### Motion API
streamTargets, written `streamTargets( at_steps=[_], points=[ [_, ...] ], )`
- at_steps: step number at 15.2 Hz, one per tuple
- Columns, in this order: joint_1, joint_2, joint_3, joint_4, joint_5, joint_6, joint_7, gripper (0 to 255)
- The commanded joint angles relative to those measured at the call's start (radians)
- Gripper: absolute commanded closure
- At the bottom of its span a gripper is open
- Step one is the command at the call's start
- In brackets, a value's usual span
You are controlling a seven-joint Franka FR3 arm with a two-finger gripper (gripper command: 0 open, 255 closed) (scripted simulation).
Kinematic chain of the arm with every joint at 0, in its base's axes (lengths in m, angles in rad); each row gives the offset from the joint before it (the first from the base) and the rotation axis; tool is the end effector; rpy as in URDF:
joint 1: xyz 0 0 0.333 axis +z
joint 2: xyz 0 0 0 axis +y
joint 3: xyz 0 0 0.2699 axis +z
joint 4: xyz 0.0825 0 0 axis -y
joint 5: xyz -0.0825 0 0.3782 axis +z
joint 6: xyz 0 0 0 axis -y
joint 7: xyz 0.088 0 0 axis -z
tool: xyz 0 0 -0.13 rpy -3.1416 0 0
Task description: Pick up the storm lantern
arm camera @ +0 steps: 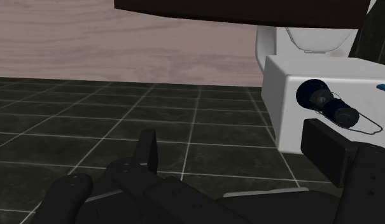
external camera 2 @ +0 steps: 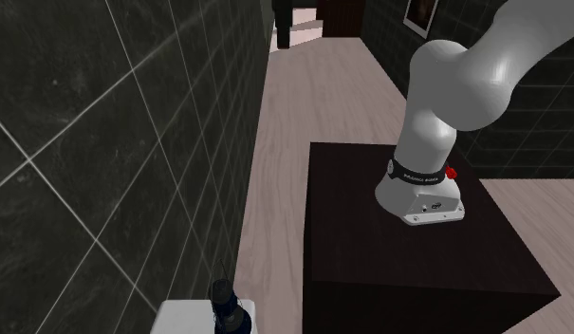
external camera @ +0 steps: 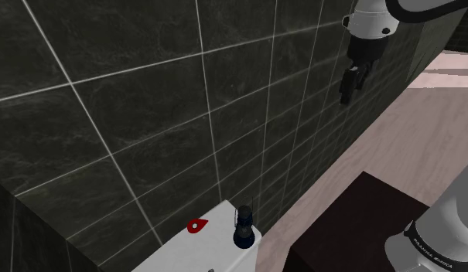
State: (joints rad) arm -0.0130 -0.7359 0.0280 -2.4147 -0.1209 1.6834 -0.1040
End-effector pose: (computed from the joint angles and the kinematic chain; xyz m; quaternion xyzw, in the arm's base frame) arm 0.3537 -0.0085 0.5011 0.9956 0.0624 -0.0012 0.0694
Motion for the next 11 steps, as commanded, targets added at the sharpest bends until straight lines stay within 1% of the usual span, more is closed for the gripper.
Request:
streamTargets(
  at_steps=[1, 6, 11],
  points=[
    [0.0, 0.0, 0.0, 0.0, 0.0, 0.0, 0.0, 0],
    [0.027, 0.112, 0.069, -0.031, 0.042, 0.095, 0.093, 0],
    [0.051, 0.252, 0.135, -0.034, 0.073, 0.191, 0.185, 0]
  ],
)
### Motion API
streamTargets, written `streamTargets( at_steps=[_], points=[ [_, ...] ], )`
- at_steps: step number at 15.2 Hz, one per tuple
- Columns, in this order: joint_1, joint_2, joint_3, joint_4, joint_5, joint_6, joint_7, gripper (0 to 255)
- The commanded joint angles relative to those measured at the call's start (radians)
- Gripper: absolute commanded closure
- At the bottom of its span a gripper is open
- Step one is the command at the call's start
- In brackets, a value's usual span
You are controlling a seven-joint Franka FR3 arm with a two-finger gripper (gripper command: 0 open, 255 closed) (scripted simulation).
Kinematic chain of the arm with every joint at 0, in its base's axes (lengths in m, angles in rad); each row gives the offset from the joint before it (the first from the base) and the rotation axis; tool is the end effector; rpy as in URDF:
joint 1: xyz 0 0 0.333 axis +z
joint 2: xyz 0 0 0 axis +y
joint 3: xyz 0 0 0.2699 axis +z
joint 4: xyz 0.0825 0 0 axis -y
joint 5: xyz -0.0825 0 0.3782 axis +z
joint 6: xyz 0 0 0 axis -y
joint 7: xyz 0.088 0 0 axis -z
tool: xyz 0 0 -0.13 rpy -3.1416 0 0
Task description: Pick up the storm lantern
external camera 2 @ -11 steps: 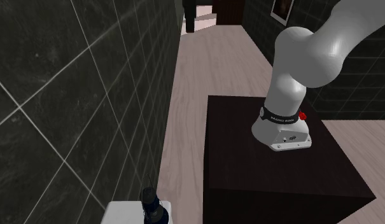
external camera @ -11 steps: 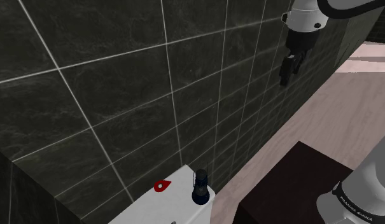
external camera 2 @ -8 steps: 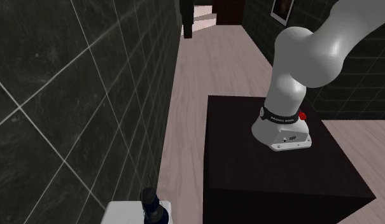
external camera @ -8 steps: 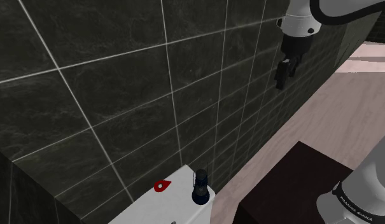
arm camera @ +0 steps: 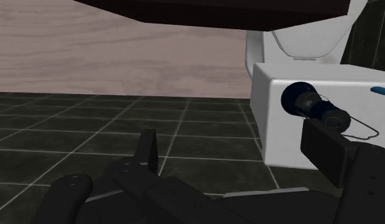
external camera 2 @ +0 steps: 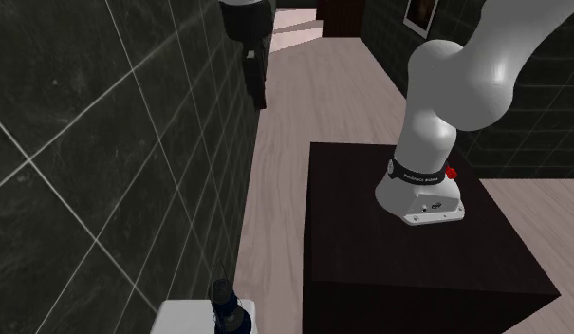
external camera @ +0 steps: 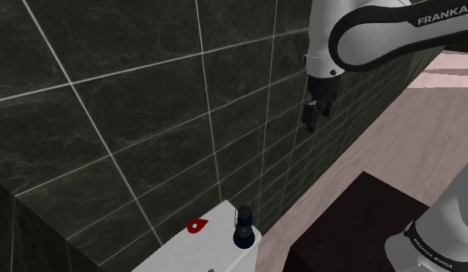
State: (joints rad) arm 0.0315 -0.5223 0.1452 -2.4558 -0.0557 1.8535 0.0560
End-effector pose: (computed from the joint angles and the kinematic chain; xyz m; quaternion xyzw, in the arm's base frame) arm 0.3925 0.0626 0.4129 0.9955 0.0580 -0.0356 0.0666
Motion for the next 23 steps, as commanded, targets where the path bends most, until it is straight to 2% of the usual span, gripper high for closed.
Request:
streamTargets(
  at_steps=[1, 7, 12, 23],
  points=[
    [0.011, 0.069, 0.031, 0.011, 0.013, 0.04, 0.043, 0],
    [0.033, 0.273, 0.104, 0.055, 0.024, 0.146, 0.154, 0],
    [0.053, 0.46, 0.152, 0.124, 0.007, 0.218, 0.25, 0],
    [0.144, 0.897, 0.186, 0.375, -0.076, 0.299, 0.444, 0]
  ],
)
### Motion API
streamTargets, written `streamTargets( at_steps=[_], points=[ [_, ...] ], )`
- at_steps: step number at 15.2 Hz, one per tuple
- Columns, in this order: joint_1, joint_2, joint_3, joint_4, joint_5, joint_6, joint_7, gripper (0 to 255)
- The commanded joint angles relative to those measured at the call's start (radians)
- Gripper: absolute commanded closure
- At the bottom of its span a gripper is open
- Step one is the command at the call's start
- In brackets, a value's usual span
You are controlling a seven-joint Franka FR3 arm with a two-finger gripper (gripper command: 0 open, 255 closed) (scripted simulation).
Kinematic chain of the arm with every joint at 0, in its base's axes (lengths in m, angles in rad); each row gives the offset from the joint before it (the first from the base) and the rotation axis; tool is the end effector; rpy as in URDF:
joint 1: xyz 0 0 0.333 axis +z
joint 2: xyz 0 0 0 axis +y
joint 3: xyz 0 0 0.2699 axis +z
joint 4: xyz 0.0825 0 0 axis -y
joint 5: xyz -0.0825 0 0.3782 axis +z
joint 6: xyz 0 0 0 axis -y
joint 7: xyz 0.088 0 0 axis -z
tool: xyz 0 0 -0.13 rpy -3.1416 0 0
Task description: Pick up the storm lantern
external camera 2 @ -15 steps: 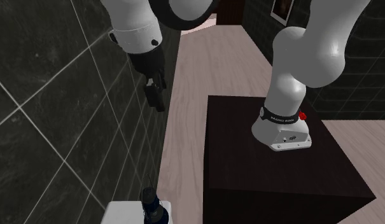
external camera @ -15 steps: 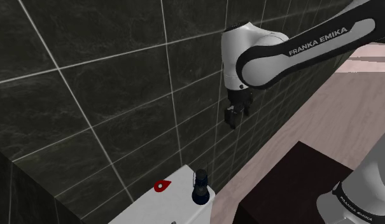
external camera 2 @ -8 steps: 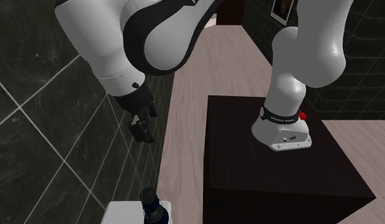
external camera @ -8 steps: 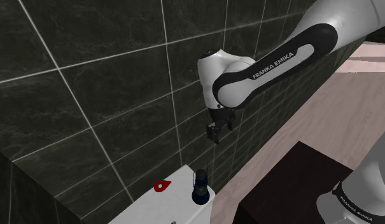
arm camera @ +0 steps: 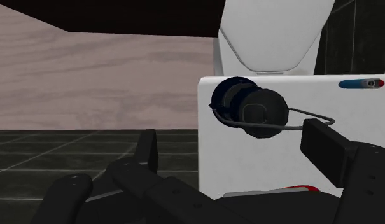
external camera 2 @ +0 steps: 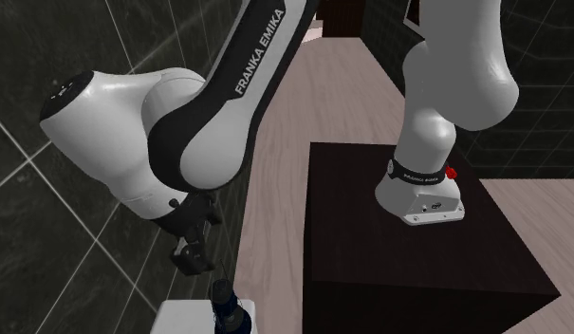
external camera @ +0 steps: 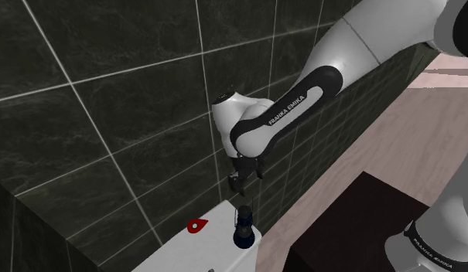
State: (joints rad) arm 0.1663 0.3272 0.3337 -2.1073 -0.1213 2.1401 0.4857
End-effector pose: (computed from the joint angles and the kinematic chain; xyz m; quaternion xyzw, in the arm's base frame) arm 0.4591 0.2499 0.1873 0.9897 0.0455 -0.1230 0.0578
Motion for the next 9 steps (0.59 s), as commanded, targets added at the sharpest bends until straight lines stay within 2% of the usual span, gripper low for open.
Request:
streamTargets(
  at_steps=[1, 5, 9],
  points=[
    [0.021, 0.088, -0.004, 0.056, -0.017, 0.014, 0.028, 0],
    [0.067, 0.234, -0.013, 0.175, -0.035, 0.011, 0.07, 0],
    [0.078, 0.276, -0.026, 0.181, -0.046, 0.048, 0.075, 0]
  ],
)
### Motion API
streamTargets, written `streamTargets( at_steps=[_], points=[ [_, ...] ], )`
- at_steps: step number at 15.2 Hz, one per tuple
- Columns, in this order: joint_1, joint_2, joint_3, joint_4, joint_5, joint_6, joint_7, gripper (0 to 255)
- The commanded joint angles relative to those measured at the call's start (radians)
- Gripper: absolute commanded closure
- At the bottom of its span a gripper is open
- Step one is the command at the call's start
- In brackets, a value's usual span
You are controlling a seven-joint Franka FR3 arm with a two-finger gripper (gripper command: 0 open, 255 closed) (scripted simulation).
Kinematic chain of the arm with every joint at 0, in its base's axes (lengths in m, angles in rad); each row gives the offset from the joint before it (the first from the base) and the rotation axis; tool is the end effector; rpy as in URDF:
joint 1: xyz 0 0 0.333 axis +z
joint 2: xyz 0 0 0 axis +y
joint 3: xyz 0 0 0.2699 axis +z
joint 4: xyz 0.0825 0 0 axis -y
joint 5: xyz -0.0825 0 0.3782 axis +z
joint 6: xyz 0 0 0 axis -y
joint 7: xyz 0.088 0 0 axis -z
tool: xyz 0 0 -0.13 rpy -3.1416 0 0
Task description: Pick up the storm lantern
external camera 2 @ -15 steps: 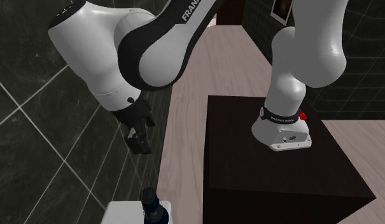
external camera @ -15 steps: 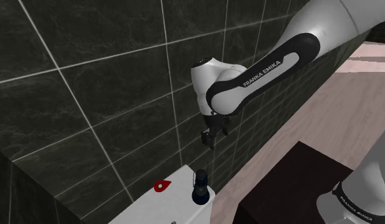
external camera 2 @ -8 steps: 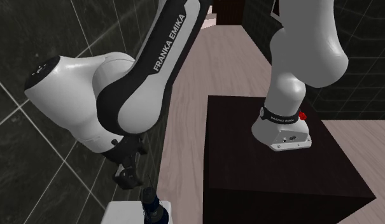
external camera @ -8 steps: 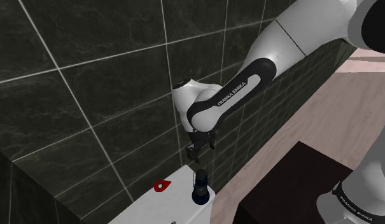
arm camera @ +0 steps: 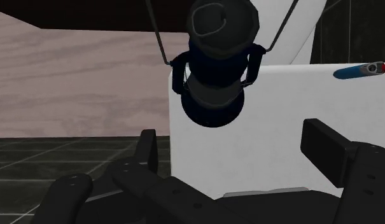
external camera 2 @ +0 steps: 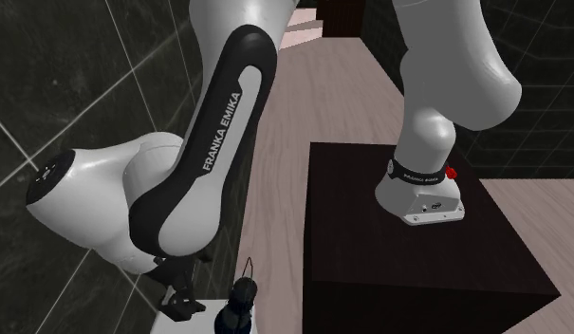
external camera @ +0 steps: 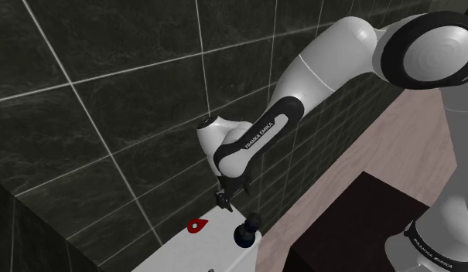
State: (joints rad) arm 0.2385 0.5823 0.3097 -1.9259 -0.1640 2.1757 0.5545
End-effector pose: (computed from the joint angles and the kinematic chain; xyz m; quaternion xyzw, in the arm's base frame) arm 0.4734 0.2890 0.1196 0.9877 0.0421 -0.1404 0.0544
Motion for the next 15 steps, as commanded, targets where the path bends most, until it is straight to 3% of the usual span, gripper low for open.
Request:
streamTargets(
  at_steps=[1, 5, 6, 15],
  points=[
    [0.008, 0.032, -0.005, 0.001, -0.007, 0.021, 0.008, 0],
    [0.013, 0.06, -0.012, 0.007, -0.015, 0.043, 0.012, 0],
    [0.012, 0.059, -0.012, 0.006, -0.015, 0.042, 0.011, 255],
    [0.013, 0.06, -0.012, 0.007, -0.015, 0.043, 0.012, 255]
  ],
)
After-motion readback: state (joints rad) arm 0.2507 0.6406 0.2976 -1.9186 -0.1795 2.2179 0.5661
